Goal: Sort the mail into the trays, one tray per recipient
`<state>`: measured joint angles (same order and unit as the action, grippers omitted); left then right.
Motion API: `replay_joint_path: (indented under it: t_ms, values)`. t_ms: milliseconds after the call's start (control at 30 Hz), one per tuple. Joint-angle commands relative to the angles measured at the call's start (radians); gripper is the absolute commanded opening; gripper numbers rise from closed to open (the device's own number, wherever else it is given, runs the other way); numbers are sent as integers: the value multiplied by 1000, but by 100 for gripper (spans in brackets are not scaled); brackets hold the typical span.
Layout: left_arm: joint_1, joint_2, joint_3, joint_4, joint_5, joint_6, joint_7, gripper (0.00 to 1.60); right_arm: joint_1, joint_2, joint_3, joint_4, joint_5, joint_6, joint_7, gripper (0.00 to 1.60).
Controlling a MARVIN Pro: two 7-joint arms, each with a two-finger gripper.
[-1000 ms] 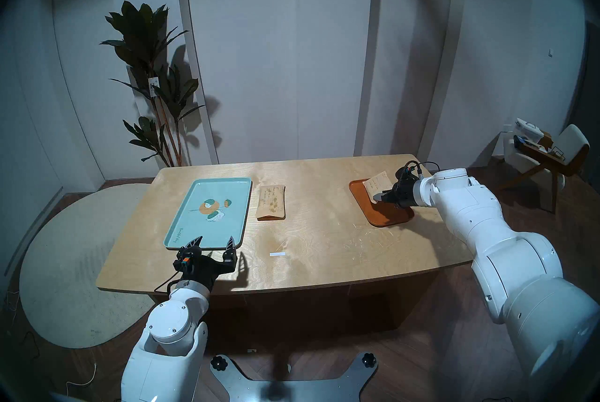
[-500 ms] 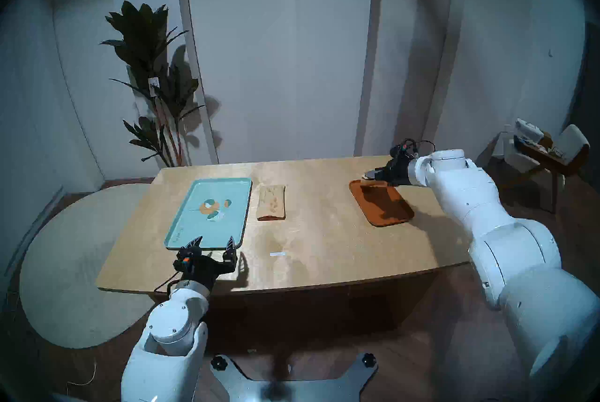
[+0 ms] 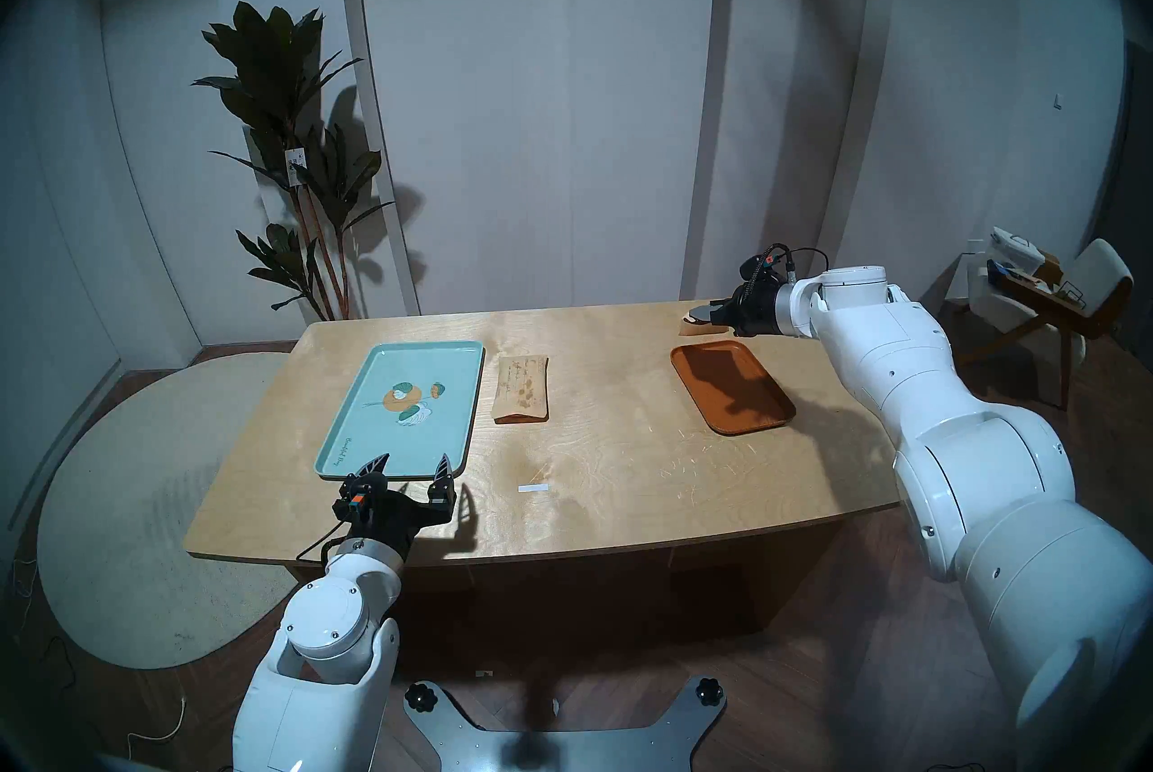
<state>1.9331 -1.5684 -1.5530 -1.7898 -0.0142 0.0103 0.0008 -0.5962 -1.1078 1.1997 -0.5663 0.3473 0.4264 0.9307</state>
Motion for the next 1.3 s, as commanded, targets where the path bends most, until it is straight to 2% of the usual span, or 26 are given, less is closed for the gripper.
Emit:
replay_joint_path:
  t_ms: [0,900,1267]
  values:
    - [-5,0,0,-23,3,-4,3,160,35,-16,-13,20,-10,-13,10,0]
    - [-5,0,0,-22,3,-4,3,160,83,-38,-32,239,-26,-73,35,0]
    - [-5,0,0,-22,2,-4,2,160,91,-20,-23,238,-21,-77,71,0]
